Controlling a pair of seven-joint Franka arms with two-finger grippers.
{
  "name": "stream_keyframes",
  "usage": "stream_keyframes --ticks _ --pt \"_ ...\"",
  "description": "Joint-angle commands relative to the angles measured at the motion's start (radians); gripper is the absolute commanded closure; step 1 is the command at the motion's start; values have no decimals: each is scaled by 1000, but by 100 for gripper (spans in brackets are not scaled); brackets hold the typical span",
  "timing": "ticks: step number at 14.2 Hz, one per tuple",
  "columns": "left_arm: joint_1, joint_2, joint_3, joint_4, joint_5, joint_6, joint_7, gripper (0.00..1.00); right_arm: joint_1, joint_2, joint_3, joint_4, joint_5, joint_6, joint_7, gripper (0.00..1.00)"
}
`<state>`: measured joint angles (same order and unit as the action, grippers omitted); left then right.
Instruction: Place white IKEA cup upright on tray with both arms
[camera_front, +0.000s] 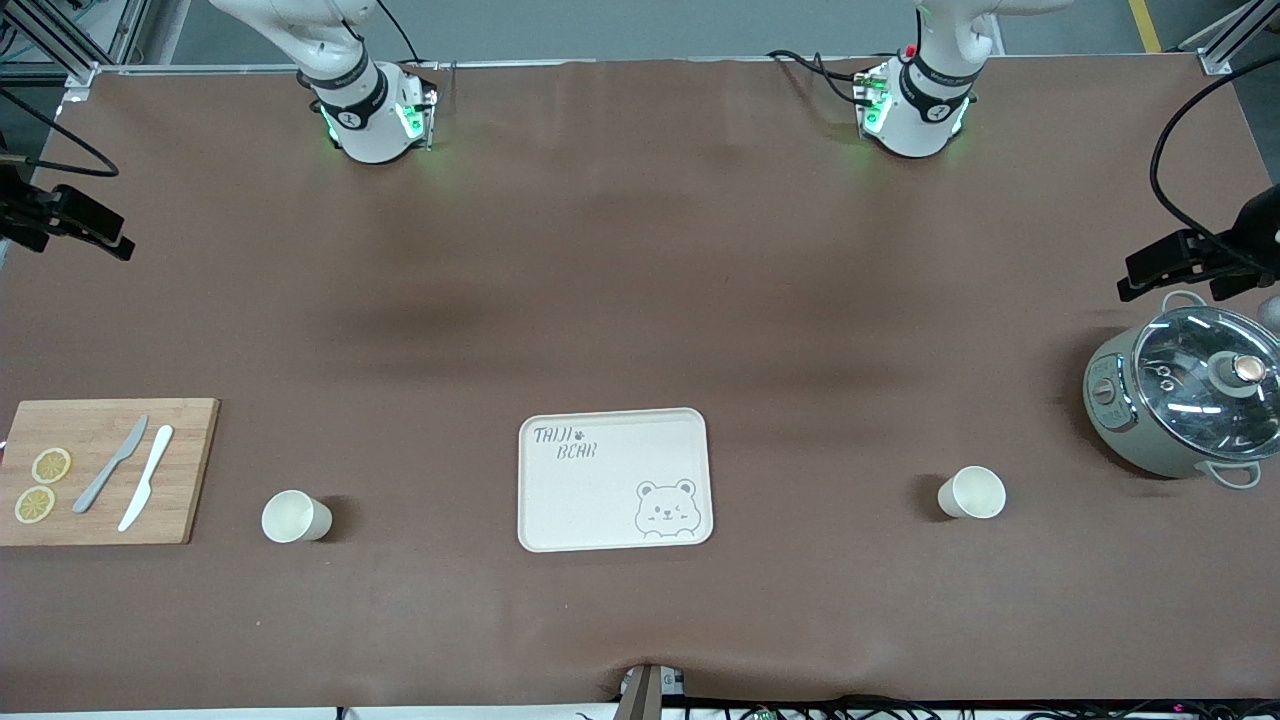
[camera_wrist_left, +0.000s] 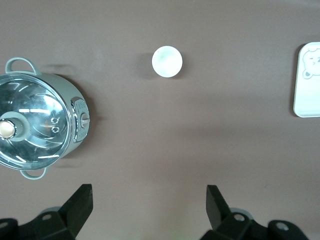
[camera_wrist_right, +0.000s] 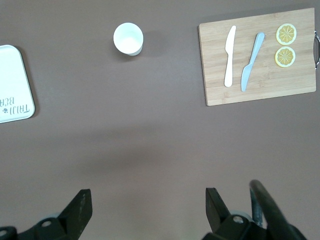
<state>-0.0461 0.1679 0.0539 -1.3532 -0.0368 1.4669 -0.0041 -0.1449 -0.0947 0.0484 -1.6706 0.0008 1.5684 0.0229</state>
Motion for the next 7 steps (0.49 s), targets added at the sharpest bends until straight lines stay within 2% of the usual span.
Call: stream_keyframes --ticks 1,4,7 --pt "5 42 -5 3 -12 25 18 0 -22 -5 13 -9 18 10 -1 0" --pt "3 105 -5 3 -9 67 18 0 -28 79 15 47 33 36 -3 0" --pt "8 192 -6 2 -6 151 26 0 -45 228 13 136 139 35 -14 0"
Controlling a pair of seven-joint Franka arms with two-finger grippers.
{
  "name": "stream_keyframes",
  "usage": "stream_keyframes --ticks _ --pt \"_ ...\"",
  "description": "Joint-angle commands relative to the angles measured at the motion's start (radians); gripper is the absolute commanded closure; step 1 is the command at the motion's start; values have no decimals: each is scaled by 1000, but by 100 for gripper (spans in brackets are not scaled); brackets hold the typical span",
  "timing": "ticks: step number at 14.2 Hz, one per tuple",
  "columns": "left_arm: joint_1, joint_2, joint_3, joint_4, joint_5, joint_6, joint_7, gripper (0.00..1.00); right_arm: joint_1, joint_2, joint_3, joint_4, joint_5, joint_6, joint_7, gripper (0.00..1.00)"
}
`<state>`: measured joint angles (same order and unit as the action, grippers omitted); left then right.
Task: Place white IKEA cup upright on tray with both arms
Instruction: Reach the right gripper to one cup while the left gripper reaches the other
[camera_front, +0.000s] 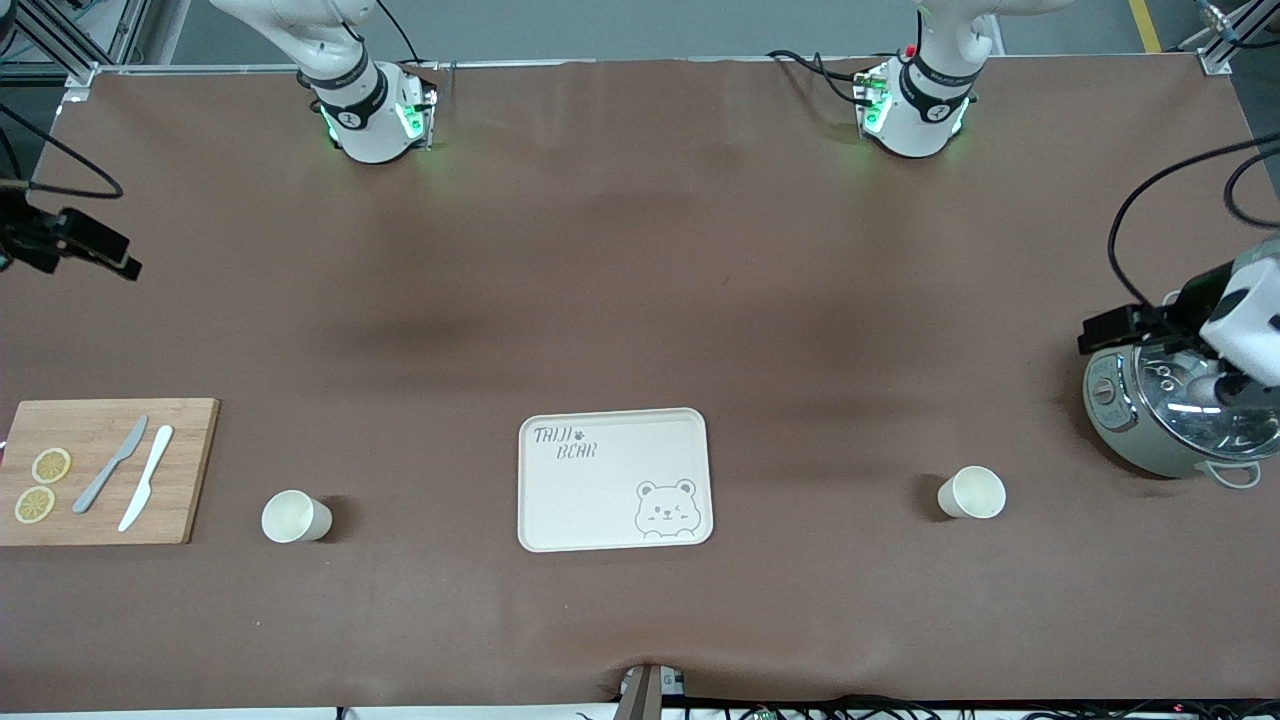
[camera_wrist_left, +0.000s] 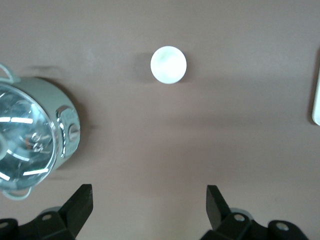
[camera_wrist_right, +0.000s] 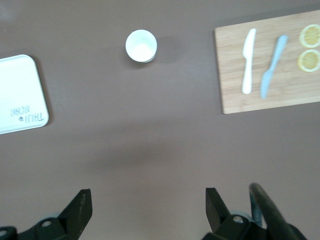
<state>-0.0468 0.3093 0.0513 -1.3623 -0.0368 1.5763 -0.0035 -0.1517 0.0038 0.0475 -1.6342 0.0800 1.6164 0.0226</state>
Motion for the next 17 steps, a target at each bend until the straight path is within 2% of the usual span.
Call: stream_keyframes --ticks 1,5,11,14,17 --pt "8 80 -4 12 -5 71 28 0 -40 169 14 114 85 -12 -13 0" --pt "12 174 -4 11 -5 188 112 0 -29 310 14 163 90 68 -23 0" --pt "27 306 -4 11 -6 384 165 0 -25 514 15 318 84 134 -70 0" --pt "28 353 -4 11 -11 451 165 0 -19 590 14 323 69 252 -115 0" --pt "33 389 -5 11 -23 490 174 0 -11 648 15 323 15 331 -162 0"
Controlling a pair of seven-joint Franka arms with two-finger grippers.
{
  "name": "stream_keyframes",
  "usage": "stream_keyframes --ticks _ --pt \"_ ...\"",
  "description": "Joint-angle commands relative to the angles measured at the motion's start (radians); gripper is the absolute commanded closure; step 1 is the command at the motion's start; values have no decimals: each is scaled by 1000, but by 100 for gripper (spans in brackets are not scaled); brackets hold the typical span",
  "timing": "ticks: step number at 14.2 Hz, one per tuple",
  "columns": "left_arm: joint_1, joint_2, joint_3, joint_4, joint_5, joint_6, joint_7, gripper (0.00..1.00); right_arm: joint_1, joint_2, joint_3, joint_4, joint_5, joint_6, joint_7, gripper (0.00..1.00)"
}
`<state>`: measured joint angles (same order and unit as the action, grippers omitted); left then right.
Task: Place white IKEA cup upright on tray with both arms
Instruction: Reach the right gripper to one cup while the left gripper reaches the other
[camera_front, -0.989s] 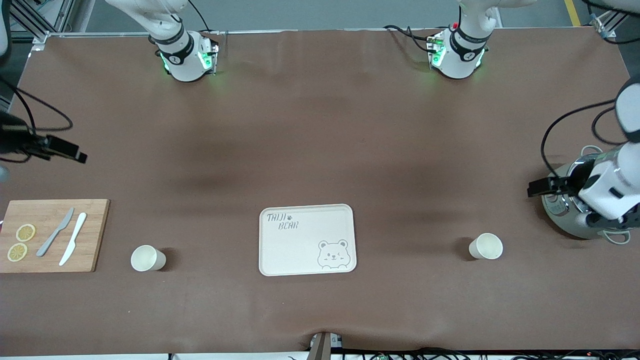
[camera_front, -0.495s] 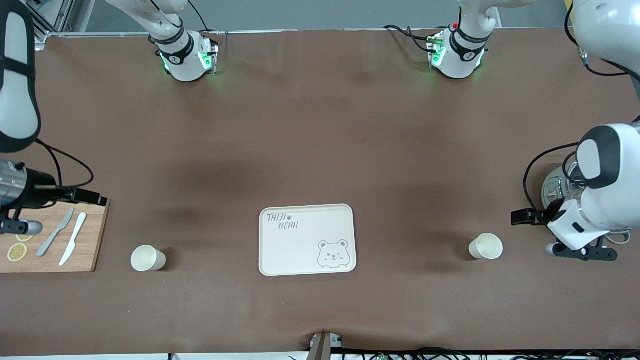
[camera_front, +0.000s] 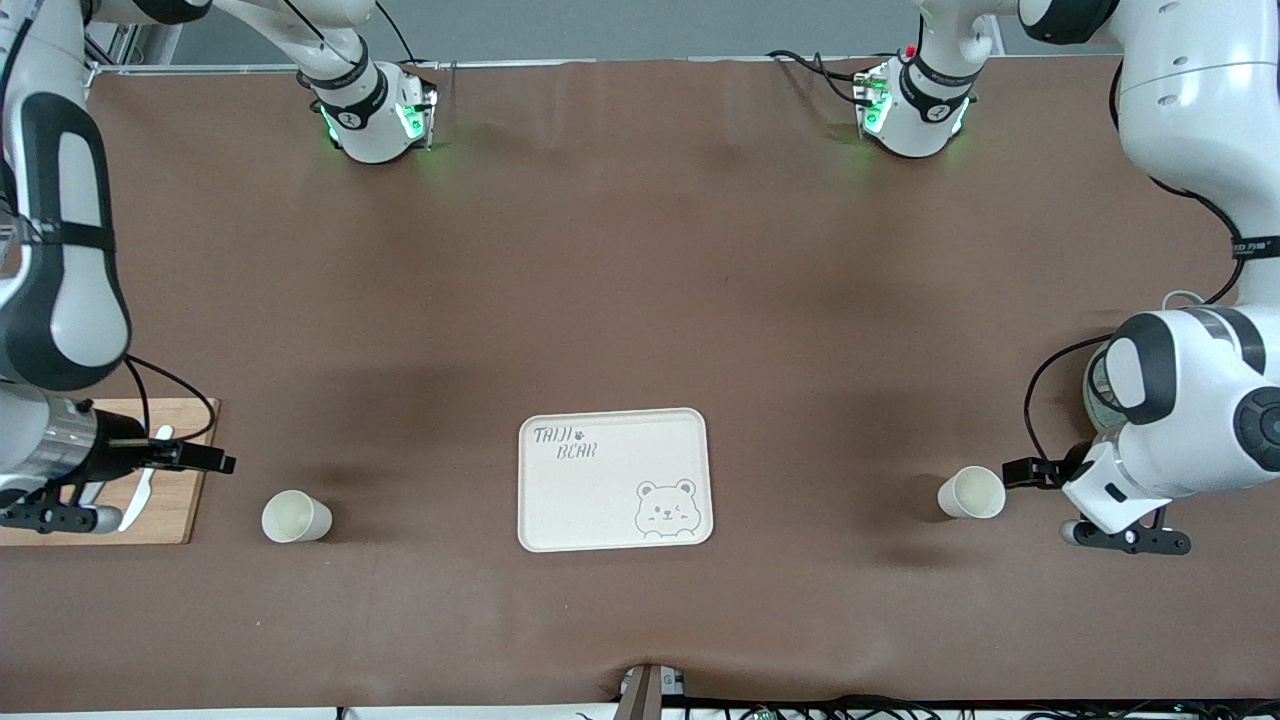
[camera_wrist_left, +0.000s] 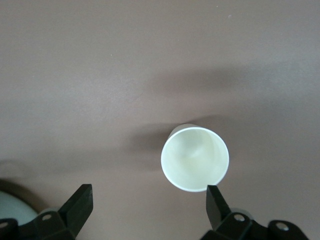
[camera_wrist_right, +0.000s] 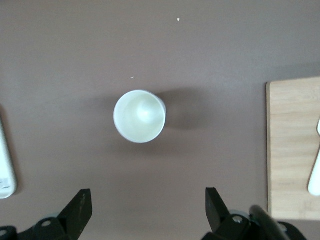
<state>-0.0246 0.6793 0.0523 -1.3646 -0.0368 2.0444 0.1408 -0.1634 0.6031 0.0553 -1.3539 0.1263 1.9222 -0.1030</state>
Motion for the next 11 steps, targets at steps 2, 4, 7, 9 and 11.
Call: stream_keyframes --ticks 2,4,7,9,11 --pt "12 46 -9 13 -28 43 31 0 -7 72 6 41 -31 55 -73 0" --pt "12 57 -9 12 -43 46 31 0 -10 83 8 38 -30 58 -80 0" --pt "11 85 -8 10 -55 57 31 0 -10 99 8 38 -30 84 -80 0" --pt "11 100 -8 10 -54 66 34 0 -7 109 6 38 -30 110 -80 0" --pt "11 115 -8 10 -54 68 34 0 -1 125 8 38 -31 158 -80 0"
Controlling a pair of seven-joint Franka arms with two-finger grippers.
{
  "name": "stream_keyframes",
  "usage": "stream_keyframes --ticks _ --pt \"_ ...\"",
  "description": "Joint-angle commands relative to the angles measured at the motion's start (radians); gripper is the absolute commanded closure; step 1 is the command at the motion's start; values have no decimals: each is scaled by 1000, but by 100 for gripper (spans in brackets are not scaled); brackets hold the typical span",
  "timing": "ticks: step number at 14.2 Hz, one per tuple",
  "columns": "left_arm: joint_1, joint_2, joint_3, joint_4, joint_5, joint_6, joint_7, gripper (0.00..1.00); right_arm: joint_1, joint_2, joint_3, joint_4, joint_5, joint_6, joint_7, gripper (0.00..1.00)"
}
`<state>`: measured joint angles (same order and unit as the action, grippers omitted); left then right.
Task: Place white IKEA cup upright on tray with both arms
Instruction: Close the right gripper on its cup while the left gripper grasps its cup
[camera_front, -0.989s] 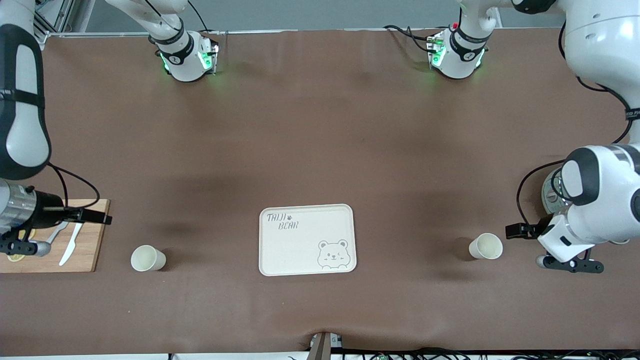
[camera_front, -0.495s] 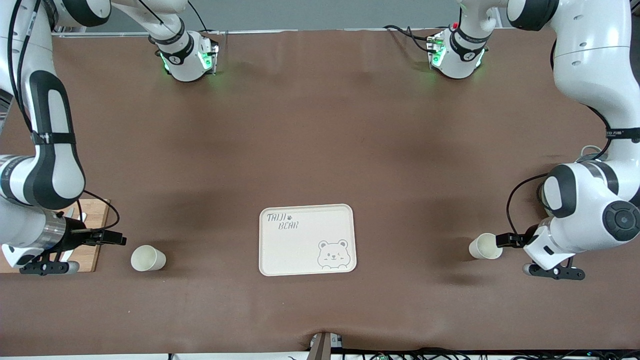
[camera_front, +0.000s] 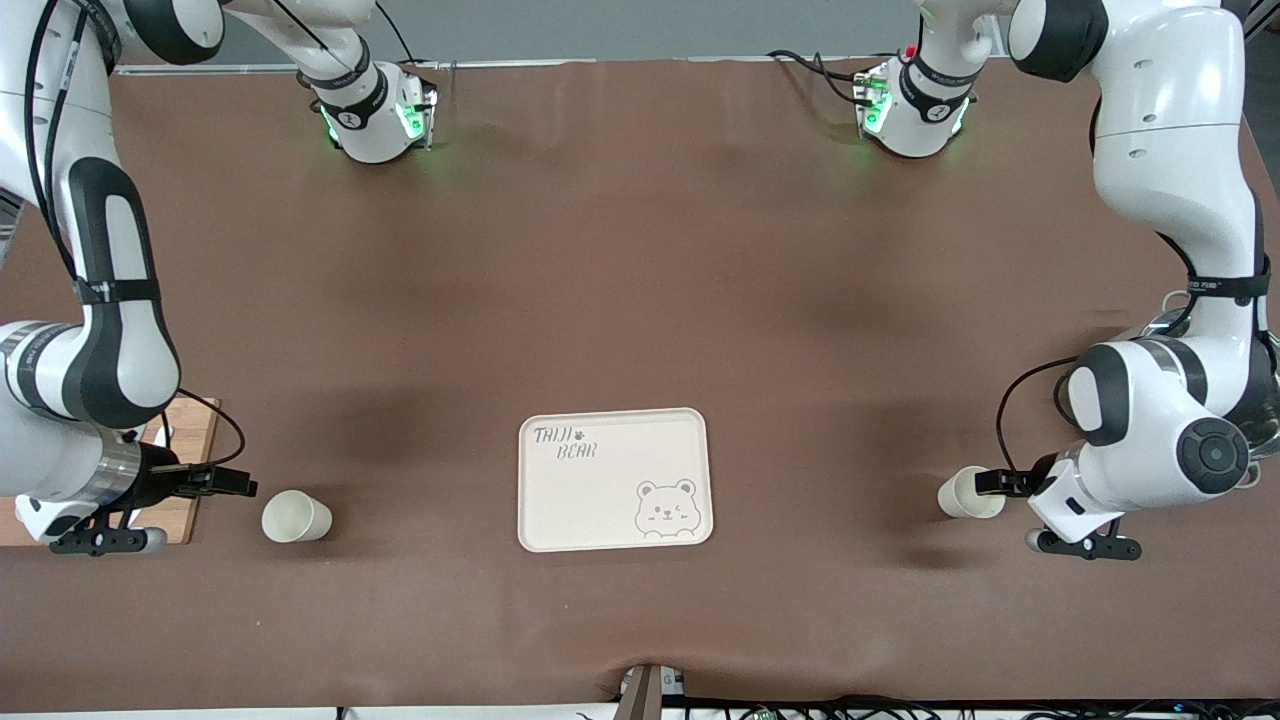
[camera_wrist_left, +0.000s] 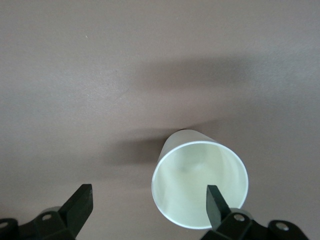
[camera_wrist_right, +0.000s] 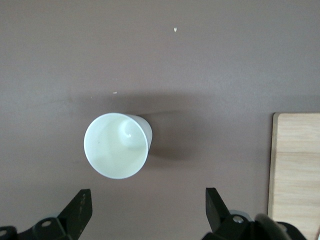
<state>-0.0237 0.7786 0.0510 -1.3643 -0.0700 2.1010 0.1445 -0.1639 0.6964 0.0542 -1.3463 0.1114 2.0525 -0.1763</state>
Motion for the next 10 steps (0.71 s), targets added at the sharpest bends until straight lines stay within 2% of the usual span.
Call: stream_keyframes --ticks 1,5,8,10 --pt "10 22 -8 10 -21 13 30 0 3 43 9 30 -15 50 -6 0" --pt "10 25 -8 2 -21 13 36 2 12 84 10 30 -12 106 -3 0" --pt "13 25 -8 2 -22 13 69 39 12 94 10 30 -10 109 -5 0" --pt "13 25 -10 2 -24 14 73 69 12 101 12 30 -10 110 -8 0"
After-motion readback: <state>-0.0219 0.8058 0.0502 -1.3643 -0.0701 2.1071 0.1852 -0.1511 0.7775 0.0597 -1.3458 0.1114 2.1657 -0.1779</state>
